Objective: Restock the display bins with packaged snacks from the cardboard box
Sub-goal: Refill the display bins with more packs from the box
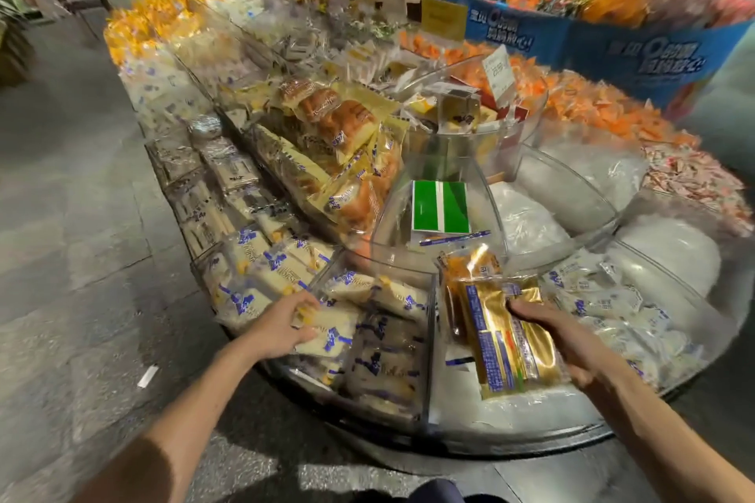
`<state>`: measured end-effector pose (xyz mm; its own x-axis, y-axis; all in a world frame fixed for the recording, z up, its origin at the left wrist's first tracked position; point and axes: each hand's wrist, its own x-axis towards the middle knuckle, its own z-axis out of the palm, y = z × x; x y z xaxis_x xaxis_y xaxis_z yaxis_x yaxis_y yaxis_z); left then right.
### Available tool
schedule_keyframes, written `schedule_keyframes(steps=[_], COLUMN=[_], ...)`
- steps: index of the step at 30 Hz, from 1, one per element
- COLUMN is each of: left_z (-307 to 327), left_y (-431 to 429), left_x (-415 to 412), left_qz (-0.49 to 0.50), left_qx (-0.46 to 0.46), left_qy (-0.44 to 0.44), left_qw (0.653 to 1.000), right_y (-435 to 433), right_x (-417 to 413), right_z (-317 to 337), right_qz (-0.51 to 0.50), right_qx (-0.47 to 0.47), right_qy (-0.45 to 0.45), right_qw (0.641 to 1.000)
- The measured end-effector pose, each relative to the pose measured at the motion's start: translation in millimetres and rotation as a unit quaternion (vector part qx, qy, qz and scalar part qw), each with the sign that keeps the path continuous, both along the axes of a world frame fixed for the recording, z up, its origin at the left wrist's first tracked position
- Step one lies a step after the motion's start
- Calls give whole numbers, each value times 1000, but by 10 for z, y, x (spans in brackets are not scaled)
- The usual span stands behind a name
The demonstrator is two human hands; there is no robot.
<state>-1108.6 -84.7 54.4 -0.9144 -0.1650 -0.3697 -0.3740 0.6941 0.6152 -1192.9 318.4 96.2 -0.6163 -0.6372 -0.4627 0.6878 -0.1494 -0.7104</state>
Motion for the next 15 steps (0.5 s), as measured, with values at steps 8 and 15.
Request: schedule_keyframes(steps=[8, 15], left_z=[-168, -430], left_y=[374, 830], left_x=[-392, -516], left_qz=[-56, -46], left_qx=[69, 70], left_qy=[-4, -86], left_qw=[996, 993], right_y=[73, 121], right_x=[-6, 54], right_z=[-144, -177], right_qz=[-12, 6], right_qx=[26, 60], right_qy=[1, 17], right_qw=[1000, 998])
